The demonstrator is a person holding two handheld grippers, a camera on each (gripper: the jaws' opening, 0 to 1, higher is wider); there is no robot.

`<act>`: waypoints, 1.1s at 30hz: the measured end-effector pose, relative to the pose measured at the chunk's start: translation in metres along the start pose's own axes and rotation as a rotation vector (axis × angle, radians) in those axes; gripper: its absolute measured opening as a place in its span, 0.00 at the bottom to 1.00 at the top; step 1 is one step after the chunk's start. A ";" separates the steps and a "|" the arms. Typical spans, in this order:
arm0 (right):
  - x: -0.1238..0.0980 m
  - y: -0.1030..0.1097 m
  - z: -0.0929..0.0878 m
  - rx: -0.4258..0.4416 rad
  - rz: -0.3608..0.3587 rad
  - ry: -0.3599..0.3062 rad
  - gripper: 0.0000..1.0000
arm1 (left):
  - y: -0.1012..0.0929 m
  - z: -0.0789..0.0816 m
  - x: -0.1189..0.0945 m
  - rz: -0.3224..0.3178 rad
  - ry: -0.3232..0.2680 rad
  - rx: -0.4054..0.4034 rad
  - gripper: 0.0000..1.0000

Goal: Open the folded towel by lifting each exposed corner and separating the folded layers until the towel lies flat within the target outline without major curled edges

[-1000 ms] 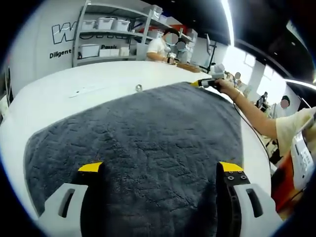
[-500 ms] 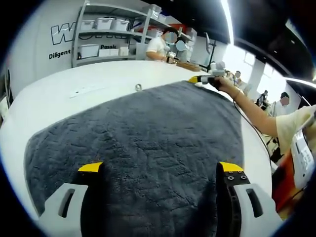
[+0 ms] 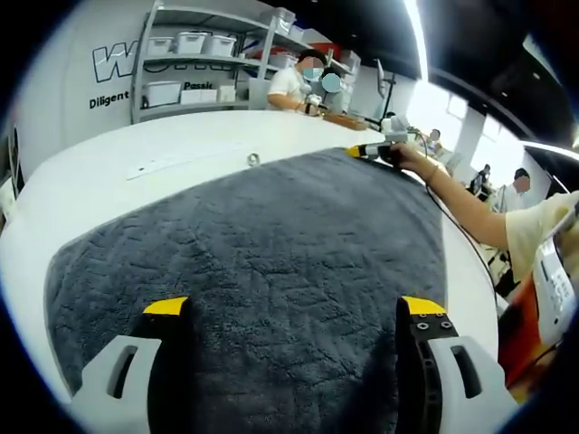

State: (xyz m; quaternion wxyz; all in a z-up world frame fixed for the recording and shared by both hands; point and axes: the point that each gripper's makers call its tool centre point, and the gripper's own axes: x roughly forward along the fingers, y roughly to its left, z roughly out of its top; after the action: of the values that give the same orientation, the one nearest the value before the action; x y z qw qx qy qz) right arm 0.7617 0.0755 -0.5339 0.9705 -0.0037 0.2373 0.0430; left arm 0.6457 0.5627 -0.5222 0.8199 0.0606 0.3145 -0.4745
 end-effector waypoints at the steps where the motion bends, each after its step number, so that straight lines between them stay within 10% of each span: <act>1: 0.000 0.000 0.000 0.000 -0.001 -0.001 0.35 | 0.000 0.000 0.000 0.000 0.000 0.000 0.90; 19: 0.001 -0.007 0.001 0.008 -0.020 -0.020 0.37 | -0.001 0.000 -0.001 -0.006 -0.003 0.002 0.91; 33: -0.012 0.009 0.007 -0.033 -0.040 0.045 0.78 | -0.008 0.009 -0.011 -0.019 -0.032 0.014 0.96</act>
State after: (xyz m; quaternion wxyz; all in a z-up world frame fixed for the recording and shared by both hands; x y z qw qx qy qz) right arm 0.7534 0.0833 -0.5214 0.9654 -0.0253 0.2581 0.0274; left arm 0.6397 0.5628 -0.5072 0.8198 0.0558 0.2985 -0.4854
